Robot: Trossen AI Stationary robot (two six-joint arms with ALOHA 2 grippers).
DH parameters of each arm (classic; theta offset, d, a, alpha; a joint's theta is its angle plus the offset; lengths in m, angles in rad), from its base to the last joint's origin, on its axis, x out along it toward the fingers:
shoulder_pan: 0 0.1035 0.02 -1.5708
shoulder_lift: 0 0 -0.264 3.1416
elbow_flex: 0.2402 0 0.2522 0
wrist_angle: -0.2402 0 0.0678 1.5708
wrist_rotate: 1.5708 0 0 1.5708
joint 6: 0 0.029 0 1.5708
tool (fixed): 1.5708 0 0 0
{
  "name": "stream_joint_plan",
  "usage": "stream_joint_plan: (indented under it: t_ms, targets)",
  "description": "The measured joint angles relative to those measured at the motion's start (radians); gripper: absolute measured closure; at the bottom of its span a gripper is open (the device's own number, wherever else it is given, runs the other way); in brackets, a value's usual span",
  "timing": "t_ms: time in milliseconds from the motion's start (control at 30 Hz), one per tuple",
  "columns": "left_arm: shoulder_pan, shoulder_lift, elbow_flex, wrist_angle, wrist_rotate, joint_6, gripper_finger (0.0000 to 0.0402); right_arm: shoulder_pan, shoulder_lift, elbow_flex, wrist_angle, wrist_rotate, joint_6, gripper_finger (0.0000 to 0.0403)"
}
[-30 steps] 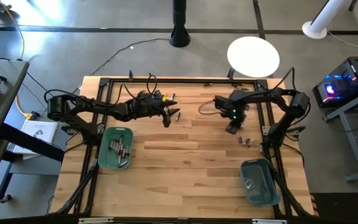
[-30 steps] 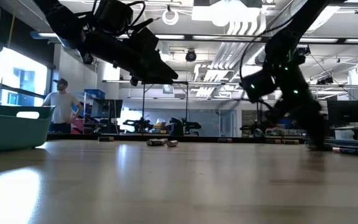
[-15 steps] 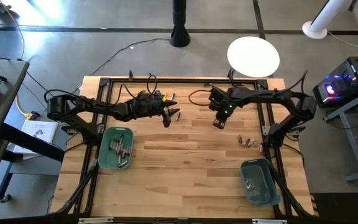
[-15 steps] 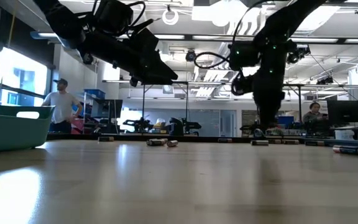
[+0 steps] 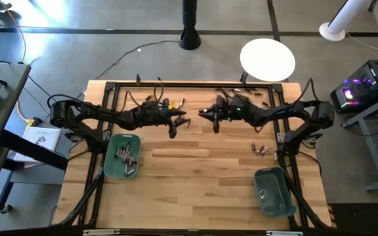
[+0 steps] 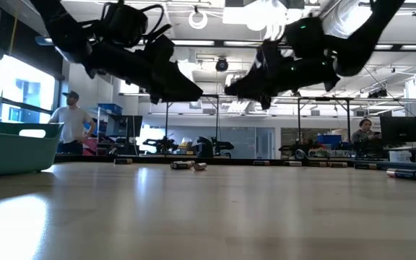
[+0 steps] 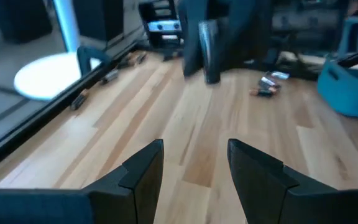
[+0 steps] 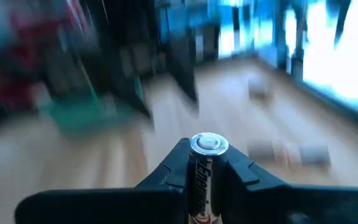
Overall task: Sort batteries
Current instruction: Put the silver battery into the green bin
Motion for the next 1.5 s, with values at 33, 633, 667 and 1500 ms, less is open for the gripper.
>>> stream_joint_plan:
  t_ms: [33, 633, 667, 1500]
  targets:
    - [0.000, 0.007, -0.016, 0.053, 0.009, 0.011, 0.0232, 0.004, 0.006, -0.022, 0.087, 0.000, 0.034, 0.0373]
    - [-0.014, 0.233, 0.137, 0.481, 0.139, -0.048, 0.0214, 0.098, 0.026, 0.121, 0.212, -0.025, 0.023, 0.0373]
    - [-0.016, 0.229, 0.136, 0.480, 0.153, -0.044, 0.0217, 0.103, 0.026, 0.122, 0.209, -0.026, 0.019, 0.0373]
    - [-0.021, 0.212, 0.142, 0.336, 0.196, -0.134, 0.0364, 0.071, 0.015, 0.120, 0.091, -0.030, 0.005, 0.0261]
